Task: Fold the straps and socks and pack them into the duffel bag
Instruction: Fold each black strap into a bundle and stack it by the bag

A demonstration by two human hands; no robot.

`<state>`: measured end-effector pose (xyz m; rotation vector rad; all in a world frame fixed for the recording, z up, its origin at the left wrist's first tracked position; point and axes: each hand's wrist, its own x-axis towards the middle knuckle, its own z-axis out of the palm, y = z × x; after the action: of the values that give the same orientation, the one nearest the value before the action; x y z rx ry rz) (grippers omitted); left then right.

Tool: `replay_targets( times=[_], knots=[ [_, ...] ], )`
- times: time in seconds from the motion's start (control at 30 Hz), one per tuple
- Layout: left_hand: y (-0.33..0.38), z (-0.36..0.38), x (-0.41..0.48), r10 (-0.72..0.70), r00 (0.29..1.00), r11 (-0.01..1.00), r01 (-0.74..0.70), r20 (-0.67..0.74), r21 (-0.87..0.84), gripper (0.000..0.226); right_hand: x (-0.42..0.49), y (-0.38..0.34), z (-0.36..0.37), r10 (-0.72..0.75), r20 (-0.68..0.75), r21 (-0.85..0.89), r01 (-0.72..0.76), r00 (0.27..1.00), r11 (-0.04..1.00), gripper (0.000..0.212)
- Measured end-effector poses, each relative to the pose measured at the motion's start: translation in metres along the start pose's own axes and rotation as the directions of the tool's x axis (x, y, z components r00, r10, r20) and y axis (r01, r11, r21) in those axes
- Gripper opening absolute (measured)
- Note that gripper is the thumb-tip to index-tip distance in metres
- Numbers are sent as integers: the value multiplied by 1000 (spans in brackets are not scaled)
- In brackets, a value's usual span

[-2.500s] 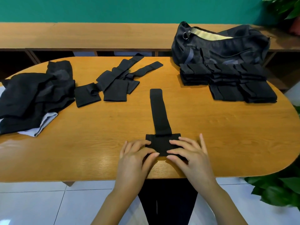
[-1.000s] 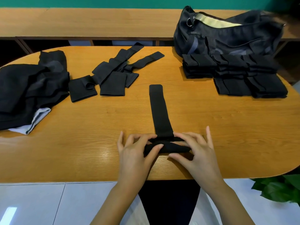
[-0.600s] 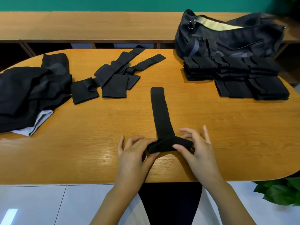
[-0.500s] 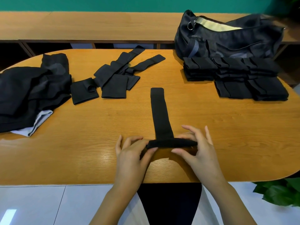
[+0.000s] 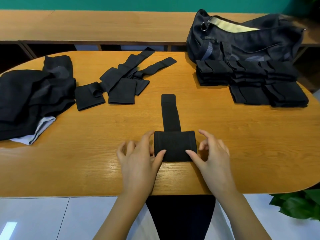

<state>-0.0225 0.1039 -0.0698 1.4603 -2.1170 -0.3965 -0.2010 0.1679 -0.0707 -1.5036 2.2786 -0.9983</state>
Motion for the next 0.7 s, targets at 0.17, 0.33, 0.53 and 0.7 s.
replay_targets(
  times=[0.17, 0.33, 0.53, 0.7],
  knots=[
    [-2, 1, 2, 284, 959, 959, -284, -9, -16, 20, 0, 3, -2, -291, 33, -135, 293, 956, 947, 41],
    [-11, 8, -4, 304, 948, 951, -298, 90, -78, 41, -5, 8, 4, -343, 141, -118, 360, 929, 926, 41],
    [-9, 11, -5, 291, 956, 955, -289, 34, -62, 35, -5, 7, 5, -302, 117, -83, 312, 946, 946, 44],
    [-7, 11, -3, 310, 951, 950, -310, -2, -27, 34, -4, 5, 7, -290, 106, -88, 300, 951, 950, 41]
  ],
)
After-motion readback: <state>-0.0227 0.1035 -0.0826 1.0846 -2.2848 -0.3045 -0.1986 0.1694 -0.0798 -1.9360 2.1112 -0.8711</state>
